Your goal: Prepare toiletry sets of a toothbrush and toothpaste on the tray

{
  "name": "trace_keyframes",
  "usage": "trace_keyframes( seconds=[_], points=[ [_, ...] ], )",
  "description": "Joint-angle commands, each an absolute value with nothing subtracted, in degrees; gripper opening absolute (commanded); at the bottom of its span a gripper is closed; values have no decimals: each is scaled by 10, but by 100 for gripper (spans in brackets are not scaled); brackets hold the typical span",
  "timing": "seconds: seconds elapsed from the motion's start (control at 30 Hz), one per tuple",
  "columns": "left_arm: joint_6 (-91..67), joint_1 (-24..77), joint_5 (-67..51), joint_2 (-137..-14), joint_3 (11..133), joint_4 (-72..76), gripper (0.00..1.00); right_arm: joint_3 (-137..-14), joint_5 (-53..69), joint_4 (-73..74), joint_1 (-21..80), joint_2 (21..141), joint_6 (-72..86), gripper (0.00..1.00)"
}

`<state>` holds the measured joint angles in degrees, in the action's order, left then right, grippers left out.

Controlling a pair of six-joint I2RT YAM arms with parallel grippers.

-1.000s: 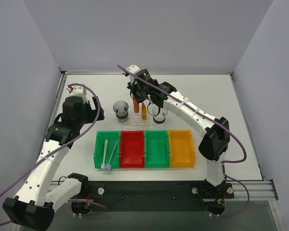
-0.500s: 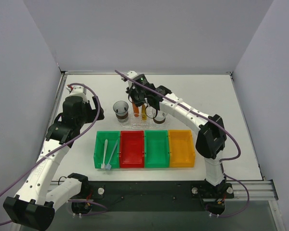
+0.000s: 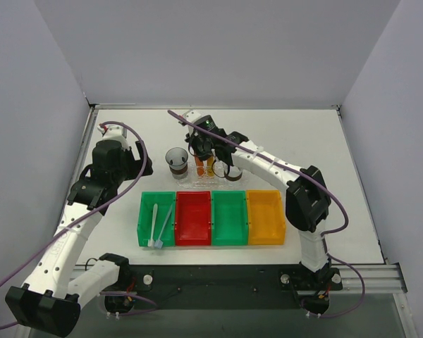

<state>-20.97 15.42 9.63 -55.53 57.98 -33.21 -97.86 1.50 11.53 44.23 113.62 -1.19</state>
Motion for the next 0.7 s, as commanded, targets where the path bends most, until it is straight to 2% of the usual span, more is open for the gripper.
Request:
trace_keyframes(
  seconds=[0.0, 0.13, 0.27, 0.53, 0.67],
  points=[
    [-216, 149, 87, -557, 591, -305, 97, -972, 17, 75, 439, 1130, -16, 0],
    [-217, 149, 85, -558, 590, -303, 98, -968, 15, 76, 439, 1129, -15, 4],
    [-216, 149, 85, -561, 590, -303, 97, -969, 12, 77, 439, 1126, -14, 16],
    [-215, 149, 84, -560, 589, -303, 97, -980, 13, 77, 439, 1123, -16, 34],
    [-206, 149, 83, -556, 590, -314, 98, -986, 11, 74, 439, 1115, -16, 46]
  ],
)
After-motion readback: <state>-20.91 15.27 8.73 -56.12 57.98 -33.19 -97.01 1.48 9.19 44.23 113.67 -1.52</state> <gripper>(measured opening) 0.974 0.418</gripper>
